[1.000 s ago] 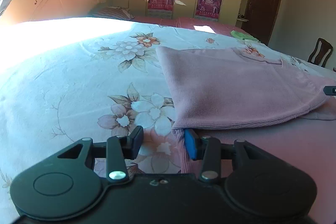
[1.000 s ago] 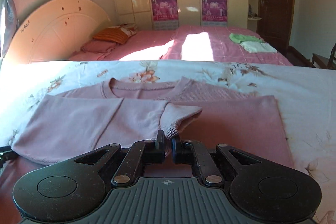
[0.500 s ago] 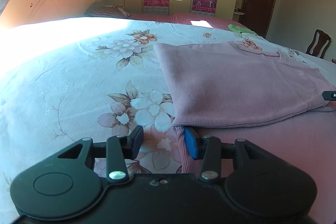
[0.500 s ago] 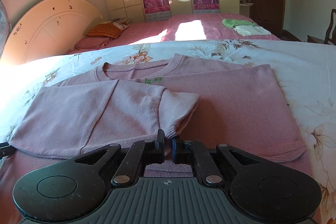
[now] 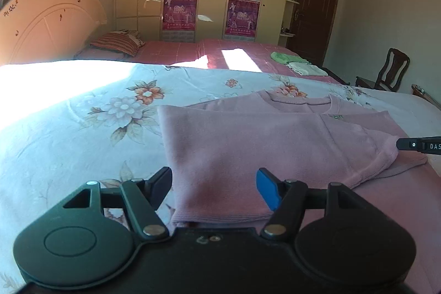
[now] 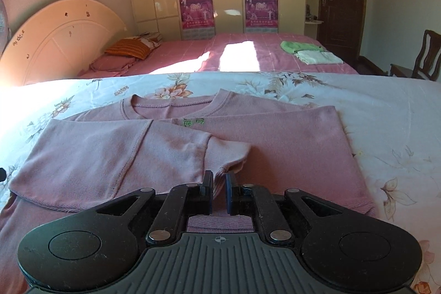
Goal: Fold small clothes
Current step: 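Open the left gripper and move both grippers toward the sweatshirt hem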
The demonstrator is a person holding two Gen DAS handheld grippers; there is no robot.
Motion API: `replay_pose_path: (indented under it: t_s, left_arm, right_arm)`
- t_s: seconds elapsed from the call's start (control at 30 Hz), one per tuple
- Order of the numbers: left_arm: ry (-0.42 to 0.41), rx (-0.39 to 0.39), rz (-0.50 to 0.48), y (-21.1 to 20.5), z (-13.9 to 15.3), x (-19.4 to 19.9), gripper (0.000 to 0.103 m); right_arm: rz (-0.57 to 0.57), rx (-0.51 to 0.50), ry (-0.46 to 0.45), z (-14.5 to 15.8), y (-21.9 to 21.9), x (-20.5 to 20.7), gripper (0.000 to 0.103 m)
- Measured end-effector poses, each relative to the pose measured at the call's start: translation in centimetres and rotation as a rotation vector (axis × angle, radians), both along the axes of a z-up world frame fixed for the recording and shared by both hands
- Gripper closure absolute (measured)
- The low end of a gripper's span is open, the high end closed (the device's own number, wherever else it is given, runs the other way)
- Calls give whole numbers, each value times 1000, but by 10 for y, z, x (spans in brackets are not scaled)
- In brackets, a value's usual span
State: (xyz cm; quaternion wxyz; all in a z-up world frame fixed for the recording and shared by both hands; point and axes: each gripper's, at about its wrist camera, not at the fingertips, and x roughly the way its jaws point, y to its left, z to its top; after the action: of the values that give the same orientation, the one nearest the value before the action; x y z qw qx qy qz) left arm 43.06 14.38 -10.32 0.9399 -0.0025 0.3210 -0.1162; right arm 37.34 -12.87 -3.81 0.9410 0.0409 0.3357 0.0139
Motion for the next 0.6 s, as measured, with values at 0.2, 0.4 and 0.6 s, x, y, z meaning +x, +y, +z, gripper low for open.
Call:
replay_pose_path:
  t_s: [0.2, 0.4, 0.6]
  left_arm:
    - [82, 17, -22, -13, -42, 14, 36]
    - [61, 49, -47, -14, -44, 8, 36]
    - [62, -16, -24, -6, -24, 27, 36]
  right_arm:
    - [-53, -67, -92, 17, 6, -9, 96]
    - [11, -45, 93, -20, 8, 19, 97]
    - [-14, -18, 62, -24, 5, 15, 96]
